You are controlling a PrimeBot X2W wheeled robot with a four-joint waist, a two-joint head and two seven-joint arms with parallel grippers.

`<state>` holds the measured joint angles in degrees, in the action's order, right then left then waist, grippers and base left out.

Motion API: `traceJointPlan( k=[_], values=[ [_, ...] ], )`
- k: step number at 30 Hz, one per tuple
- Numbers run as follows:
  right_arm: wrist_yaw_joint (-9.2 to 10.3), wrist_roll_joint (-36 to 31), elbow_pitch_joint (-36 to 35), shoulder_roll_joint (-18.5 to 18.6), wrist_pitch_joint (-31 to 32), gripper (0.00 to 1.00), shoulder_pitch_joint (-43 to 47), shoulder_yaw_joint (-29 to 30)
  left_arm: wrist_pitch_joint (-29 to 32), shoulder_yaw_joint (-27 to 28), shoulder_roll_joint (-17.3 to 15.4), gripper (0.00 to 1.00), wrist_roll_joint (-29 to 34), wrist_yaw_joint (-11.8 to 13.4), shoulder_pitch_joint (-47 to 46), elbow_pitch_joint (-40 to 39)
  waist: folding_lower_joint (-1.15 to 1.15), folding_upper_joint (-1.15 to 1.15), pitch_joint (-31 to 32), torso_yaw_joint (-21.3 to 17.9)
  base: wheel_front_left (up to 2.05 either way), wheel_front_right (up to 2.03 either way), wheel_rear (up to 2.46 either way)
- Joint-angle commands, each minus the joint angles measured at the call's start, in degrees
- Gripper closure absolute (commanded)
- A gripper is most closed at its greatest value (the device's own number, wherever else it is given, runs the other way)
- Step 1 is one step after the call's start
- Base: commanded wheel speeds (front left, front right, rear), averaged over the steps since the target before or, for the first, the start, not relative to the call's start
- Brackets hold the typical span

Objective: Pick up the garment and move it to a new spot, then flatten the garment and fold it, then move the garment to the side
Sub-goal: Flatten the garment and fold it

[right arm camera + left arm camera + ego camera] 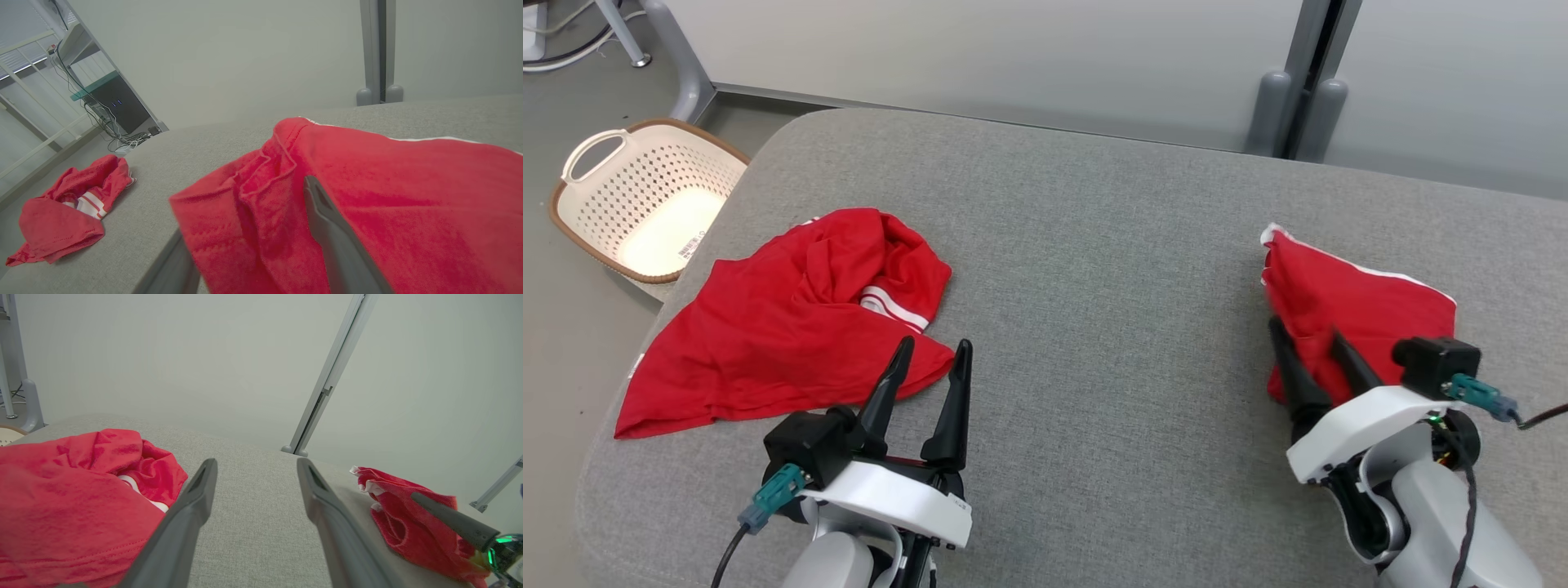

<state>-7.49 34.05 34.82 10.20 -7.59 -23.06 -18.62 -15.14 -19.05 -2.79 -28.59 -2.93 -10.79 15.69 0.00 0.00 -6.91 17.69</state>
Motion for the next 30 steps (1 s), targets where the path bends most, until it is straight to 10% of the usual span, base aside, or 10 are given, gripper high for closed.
traceJointPlan(
  k=[1, 15, 30],
  values=[
    [0.00, -0.4, 0.4, 0.2, -0.2, 0.00, -0.4, -0.7, 0.0, -0.1, -0.2, 0.00, -0.2, 0.2, 0.5, 0.1, 0.00, 0.00, -0.1, 0.2, 0.00, 0.00, 0.00],
    [0.01, -1.4, 9.1, -2.0, 4.6, 0.00, -1.2, -7.6, 0.0, 0.0, -0.2, 0.00, -0.1, 0.3, 0.1, 0.5, 0.00, 0.00, -1.1, 0.5, 0.00, 0.00, 0.00],
    [0.01, -6.8, 3.2, 2.9, -6.5, 0.00, -3.6, -7.8, 0.0, 2.3, -0.2, 0.00, 2.0, -0.5, -0.8, -1.1, 0.00, 0.00, 0.7, -8.1, 0.00, 0.00, 0.00]
  ],
)
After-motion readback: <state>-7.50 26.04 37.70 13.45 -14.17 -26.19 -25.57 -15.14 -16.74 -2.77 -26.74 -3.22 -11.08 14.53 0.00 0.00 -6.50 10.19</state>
